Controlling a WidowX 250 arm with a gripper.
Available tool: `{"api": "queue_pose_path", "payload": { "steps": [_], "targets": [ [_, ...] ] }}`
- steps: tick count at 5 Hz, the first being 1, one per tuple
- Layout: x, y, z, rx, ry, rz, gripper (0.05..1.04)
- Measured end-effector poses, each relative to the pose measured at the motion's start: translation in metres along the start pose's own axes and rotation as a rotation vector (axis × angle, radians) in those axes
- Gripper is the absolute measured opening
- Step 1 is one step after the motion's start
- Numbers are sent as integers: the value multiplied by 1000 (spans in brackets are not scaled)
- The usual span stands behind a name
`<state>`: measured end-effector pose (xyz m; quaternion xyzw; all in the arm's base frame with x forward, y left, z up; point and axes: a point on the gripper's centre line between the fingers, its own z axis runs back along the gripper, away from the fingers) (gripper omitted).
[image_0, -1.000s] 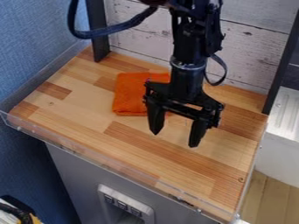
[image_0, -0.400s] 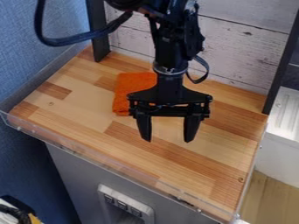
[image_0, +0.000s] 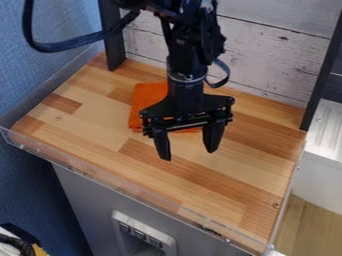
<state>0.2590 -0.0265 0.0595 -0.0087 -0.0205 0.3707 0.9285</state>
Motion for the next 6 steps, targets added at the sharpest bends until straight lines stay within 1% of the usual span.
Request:
{"api": "queue_pose_path", "payload": {
  "steps": [1,2,3,4,5,6],
  "targets": [
    [0,4,-3,11,-11,87,999],
    [2,5,-3,17,-24,149,950],
    [4,6,-4,24,-35,184,667],
    [5,11,-17,67,-17,213,364],
    [9,9,-29,88,-8,228,152],
    [11,11,-43,109,9,233,65]
  ]
}}
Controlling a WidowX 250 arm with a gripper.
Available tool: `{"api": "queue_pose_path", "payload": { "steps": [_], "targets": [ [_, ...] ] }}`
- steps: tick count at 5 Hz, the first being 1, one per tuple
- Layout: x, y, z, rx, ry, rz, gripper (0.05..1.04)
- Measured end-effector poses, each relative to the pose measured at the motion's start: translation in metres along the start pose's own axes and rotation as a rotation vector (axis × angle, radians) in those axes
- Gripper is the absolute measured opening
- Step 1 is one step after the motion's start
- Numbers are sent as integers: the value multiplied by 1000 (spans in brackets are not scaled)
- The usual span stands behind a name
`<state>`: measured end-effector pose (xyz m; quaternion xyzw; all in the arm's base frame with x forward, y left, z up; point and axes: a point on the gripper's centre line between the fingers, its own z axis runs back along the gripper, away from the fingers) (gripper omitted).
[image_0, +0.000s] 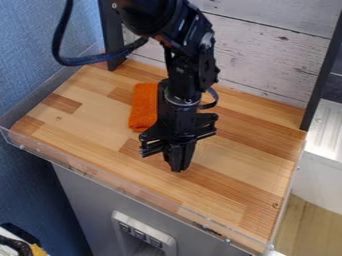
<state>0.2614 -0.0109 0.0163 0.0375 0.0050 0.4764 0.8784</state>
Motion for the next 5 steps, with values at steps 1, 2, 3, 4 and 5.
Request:
{"api": "queue_pose_path", "payload": {
  "steps": [1,2,3,4,5],
  "targets": [
    [1,1,-6,4,25,-2,60],
    [9,-1,-9,8,53,-88,60],
    [26,-5,-8,-2,75,-229,60],
    [38,-12,-5,-31,101,-397,60],
    [52,-19,-2,-66,108,-565,60]
  ]
}}
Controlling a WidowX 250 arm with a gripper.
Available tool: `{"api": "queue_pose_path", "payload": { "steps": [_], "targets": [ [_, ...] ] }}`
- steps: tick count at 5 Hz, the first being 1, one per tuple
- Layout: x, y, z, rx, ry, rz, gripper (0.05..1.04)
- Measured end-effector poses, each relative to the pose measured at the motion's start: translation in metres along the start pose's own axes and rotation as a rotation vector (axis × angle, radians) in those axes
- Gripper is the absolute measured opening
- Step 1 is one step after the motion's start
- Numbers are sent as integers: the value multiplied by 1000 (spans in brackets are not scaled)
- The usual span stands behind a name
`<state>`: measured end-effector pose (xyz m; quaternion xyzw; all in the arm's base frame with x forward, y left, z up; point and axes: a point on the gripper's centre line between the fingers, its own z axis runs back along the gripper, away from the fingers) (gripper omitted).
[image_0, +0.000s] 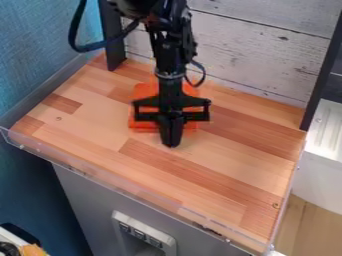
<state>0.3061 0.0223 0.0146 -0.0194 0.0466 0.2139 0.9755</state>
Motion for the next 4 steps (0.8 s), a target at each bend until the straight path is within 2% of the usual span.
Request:
{"api": "queue_pose_path", "payload": {
  "steps": [2,3,4],
  "targets": [
    [27,-10,10,-53,-44,-251,85],
    [29,-11,14,-51,-43,-332,239],
    [26,-14,39,-32,-91,-394,495]
  ]
}}
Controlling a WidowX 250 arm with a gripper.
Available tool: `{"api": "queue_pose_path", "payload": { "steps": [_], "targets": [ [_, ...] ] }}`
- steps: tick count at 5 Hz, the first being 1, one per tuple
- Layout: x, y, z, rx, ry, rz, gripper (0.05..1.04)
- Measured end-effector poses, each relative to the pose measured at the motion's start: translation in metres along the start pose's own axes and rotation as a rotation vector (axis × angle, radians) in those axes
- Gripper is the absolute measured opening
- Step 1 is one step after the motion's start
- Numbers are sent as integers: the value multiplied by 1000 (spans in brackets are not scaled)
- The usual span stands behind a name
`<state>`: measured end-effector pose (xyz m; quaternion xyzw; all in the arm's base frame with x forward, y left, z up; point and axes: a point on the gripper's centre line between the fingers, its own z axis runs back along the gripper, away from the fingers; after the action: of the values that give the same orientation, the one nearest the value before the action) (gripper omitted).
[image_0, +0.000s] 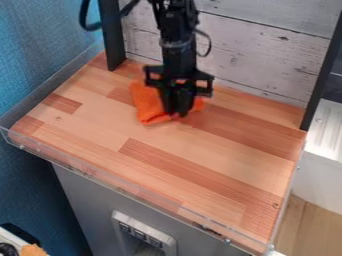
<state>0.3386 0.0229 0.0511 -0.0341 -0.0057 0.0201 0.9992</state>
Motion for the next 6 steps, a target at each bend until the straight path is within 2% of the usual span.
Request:
{"api": "queue_pose_path", "payload": {
  "steps": [1,2,4,6],
  "targets": [
    [-8,-6,19,31,-25,-46,799],
    [-16,-5,34,67,-44,-72,1002],
    [-39,-10,63,92,-33,-71,998],
    [-56,-15,75,88,24,-71,999]
  ]
}}
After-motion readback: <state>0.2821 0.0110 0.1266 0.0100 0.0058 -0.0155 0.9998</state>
